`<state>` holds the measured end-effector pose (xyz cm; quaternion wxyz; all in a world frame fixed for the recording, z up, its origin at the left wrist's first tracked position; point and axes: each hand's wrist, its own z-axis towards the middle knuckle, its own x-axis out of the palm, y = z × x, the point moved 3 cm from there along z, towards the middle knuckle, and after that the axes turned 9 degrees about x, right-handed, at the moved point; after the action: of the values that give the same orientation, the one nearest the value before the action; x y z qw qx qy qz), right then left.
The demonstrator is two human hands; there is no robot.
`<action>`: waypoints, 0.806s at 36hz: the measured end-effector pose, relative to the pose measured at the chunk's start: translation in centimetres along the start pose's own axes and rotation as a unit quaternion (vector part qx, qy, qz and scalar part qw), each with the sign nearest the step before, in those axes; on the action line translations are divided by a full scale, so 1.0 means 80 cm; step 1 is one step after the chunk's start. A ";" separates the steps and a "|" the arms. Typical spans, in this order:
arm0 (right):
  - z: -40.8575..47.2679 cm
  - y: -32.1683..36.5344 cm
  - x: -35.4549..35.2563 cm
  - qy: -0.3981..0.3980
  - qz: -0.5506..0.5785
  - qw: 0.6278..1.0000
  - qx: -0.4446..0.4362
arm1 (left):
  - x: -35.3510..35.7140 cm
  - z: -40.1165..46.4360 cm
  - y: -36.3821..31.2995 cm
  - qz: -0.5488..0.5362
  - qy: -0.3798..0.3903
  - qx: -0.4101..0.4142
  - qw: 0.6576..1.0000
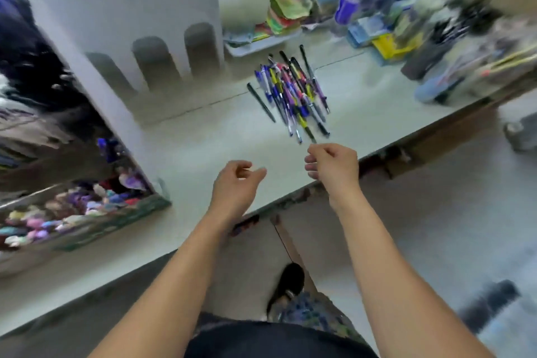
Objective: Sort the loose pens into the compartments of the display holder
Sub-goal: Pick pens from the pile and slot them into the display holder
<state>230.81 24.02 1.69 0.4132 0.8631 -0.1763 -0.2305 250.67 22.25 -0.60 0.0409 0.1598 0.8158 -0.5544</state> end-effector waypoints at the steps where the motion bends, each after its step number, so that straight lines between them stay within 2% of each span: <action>1: 0.015 0.004 -0.016 0.008 -0.012 1.000 0.005 | 0.026 0.010 -0.004 0.002 0.005 -0.017 1.000; 4: 0.054 0.018 -0.040 0.047 -0.078 0.996 0.022 | 0.085 0.041 -0.015 0.026 0.000 -0.056 0.998; 8: 0.101 0.041 -0.036 0.080 -0.129 0.988 0.039 | 0.108 0.091 -0.031 0.059 -0.034 -0.077 0.995; 19: 0.202 0.077 -0.003 0.065 -0.200 0.978 -0.006 | 0.131 0.239 -0.040 0.103 -0.134 -0.149 0.974; 25: 0.257 0.094 0.000 0.056 -0.224 0.973 -0.025 | 0.157 0.289 -0.058 0.162 -0.171 -0.156 0.959; 29: 0.286 0.107 0.011 0.082 -0.216 0.972 -0.043 | 0.168 0.315 -0.069 0.197 -0.182 -0.185 0.945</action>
<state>218.14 4.01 -4.33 0.4034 0.8781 0.0588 -0.2506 233.47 0.22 -8.60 0.3263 0.2030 0.8349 -0.3941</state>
